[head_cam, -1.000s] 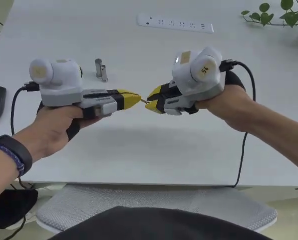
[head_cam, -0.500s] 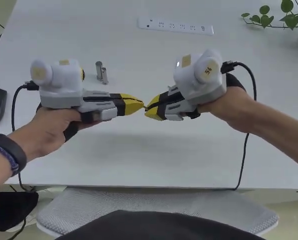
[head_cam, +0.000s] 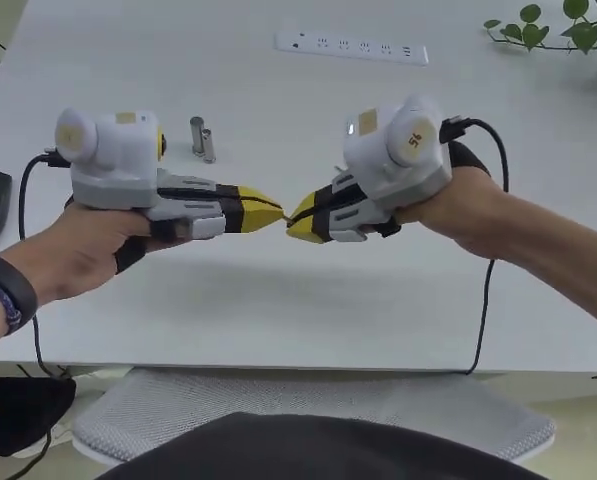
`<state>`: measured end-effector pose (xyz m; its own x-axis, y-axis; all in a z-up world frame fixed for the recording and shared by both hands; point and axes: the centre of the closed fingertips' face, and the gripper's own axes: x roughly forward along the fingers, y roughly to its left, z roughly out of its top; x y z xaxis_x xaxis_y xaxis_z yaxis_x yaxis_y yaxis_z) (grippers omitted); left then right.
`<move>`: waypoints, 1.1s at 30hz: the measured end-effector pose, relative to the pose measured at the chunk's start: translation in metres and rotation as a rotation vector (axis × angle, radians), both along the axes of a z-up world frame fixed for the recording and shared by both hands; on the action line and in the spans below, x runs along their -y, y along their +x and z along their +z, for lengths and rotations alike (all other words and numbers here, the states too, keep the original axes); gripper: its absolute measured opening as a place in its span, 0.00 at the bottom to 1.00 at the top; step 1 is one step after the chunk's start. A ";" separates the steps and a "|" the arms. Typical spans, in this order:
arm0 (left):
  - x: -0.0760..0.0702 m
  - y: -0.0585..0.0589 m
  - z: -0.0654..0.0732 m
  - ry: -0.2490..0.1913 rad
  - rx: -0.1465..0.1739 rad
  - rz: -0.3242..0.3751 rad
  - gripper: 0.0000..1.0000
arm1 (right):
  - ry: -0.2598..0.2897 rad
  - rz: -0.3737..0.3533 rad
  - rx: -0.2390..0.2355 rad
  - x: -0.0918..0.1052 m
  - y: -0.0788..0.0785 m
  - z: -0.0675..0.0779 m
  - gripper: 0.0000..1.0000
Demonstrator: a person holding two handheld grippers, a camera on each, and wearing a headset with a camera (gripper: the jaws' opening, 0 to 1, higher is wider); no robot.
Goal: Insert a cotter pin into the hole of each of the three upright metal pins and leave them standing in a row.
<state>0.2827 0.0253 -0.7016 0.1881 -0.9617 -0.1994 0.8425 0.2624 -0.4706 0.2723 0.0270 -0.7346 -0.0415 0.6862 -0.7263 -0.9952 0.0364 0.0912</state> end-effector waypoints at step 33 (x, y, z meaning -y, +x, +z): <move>-0.031 -0.008 -0.027 0.090 0.008 0.101 0.07 | -0.090 -0.078 0.016 0.008 -0.005 -0.017 0.02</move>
